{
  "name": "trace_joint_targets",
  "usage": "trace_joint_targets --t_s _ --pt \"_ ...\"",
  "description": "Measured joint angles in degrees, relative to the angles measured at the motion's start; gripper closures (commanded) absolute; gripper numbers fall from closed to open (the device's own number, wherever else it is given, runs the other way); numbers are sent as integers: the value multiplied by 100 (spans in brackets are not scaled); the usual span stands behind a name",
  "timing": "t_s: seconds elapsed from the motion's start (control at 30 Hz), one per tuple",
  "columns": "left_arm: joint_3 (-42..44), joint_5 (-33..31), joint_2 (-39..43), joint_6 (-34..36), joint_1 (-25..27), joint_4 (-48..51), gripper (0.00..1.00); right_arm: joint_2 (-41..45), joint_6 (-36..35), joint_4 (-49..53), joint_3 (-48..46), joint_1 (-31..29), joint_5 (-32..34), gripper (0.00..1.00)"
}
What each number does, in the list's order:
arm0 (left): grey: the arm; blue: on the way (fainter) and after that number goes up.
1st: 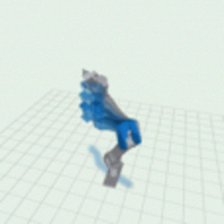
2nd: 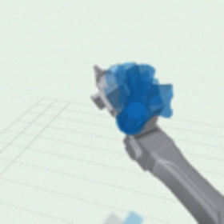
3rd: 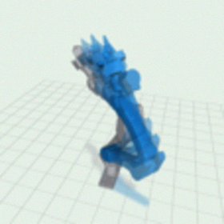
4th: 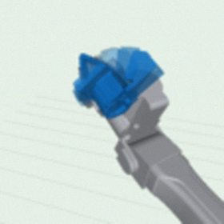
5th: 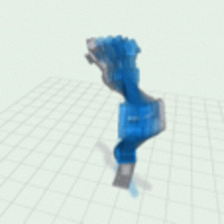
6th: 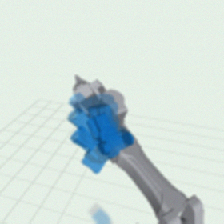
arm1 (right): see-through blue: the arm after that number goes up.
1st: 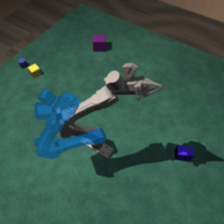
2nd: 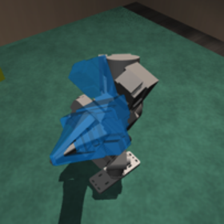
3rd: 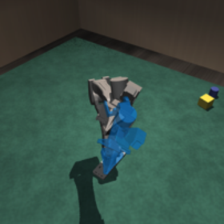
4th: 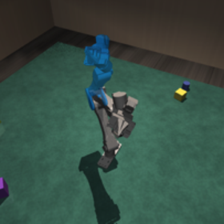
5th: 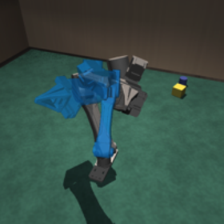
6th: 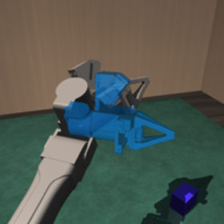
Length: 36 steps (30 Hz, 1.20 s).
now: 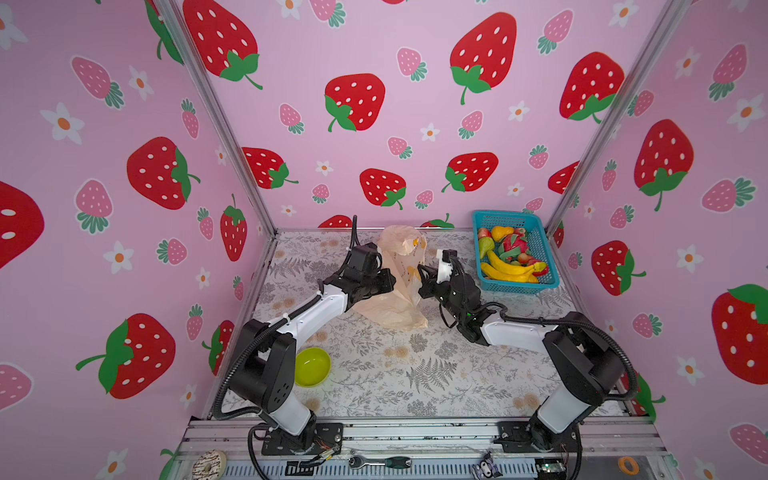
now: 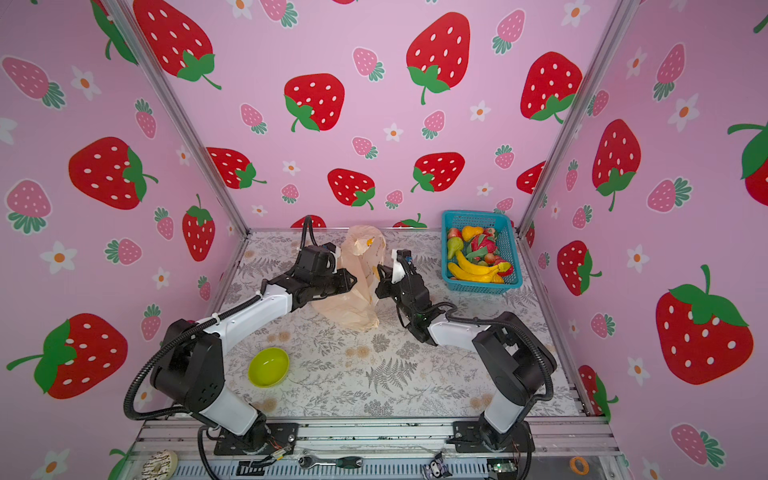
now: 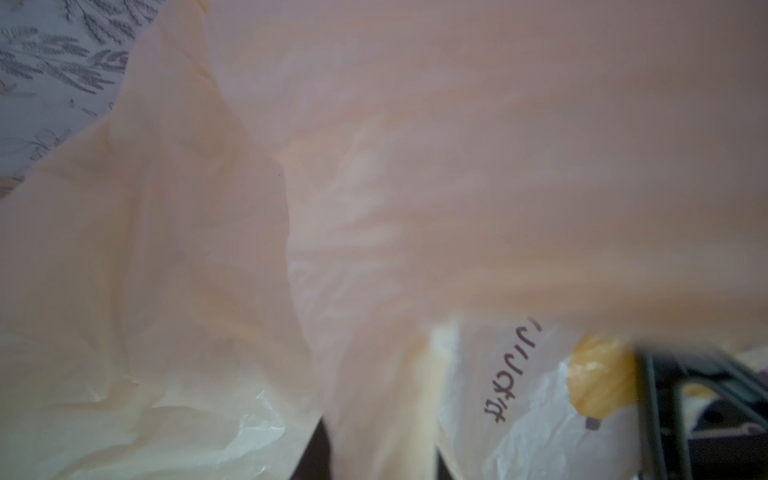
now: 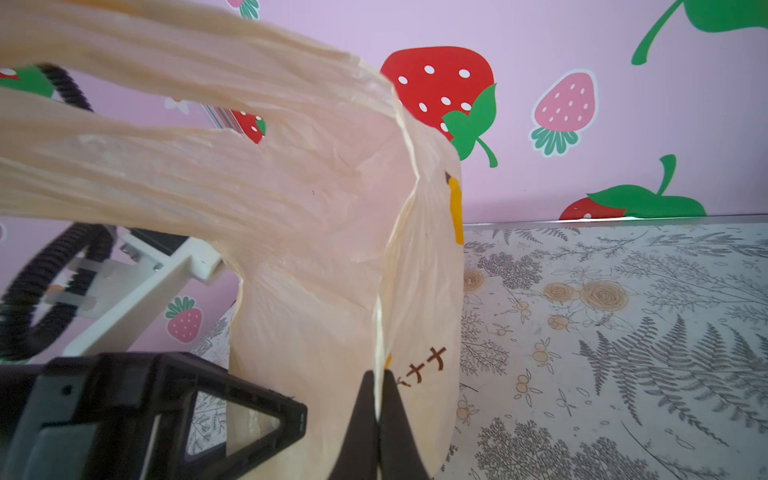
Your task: Place the fake fruits into the plastic bag and tie a complex knot
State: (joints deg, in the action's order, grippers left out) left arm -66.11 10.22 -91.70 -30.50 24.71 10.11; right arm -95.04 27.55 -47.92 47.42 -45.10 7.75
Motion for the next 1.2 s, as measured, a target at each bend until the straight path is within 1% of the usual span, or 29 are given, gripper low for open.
trace_joint_targets --t_s 0.1,0.17,0.23,0.3,0.33,0.37,0.43,0.53,0.6,0.67,0.73,0.77,0.87,0.93,1.03,1.1,1.13,1.17,1.2 --pt "-162 -245 236 131 -33 356 100 236 -343 570 -15 208 -9 100" --pt "-315 -133 431 87 -116 586 100 376 -511 951 -11 479 -105 100" --pt "-509 291 605 -83 -319 780 100 442 -640 1340 22 763 -249 100" --pt "-737 890 675 -295 -636 942 100 442 -734 1727 79 1014 -424 100" --pt "-872 1093 658 -341 -776 1084 100 442 -780 1864 92 1099 -490 100" --pt "-1102 1329 586 -356 -929 1351 100 442 -817 2006 98 1174 -575 100" --pt "-1620 1504 365 -223 -1117 1941 100 442 -874 2214 103 1237 -730 100" --pt "-2472 1668 -83 170 -1180 2796 100 442 -946 2531 155 1325 -929 100" --pt "-2791 1755 -293 385 -1180 3206 100 437 -966 2710 240 1370 -1032 100" --pt "-2872 1856 -411 457 -1169 3401 100 420 -977 2791 321 1423 -1193 99" --pt "-2861 2041 -511 402 -1139 3445 100 348 -997 2721 376 1456 -1547 92" --pt "-2852 2159 -570 345 -1115 3421 100 295 -1029 2621 376 1471 -1742 86" --pt "-2850 2594 -774 186 -1034 3338 100 168 -1233 2212 271 1473 -2201 63" --pt "-2850 2798 -894 149 -997 3344 100 175 -1432 1860 48 1449 -2337 50" --pt "-2850 2983 -962 76 -981 3342 100 190 -1812 1412 -278 1388 -2256 34" --pt "-2850 3082 -955 70 -981 3335 100 210 -2065 1209 -431 1331 -2000 26" --pt "-2850 3110 -953 70 -981 3340 100 219 -2225 1102 -474 1307 -1853 20" --pt "-2850 3132 -953 70 -984 3340 100 225 -2337 1040 -481 1290 -1718 16" --pt "-2848 3141 -953 72 -984 3340 100 247 -2444 957 -481 1281 -1626 15"
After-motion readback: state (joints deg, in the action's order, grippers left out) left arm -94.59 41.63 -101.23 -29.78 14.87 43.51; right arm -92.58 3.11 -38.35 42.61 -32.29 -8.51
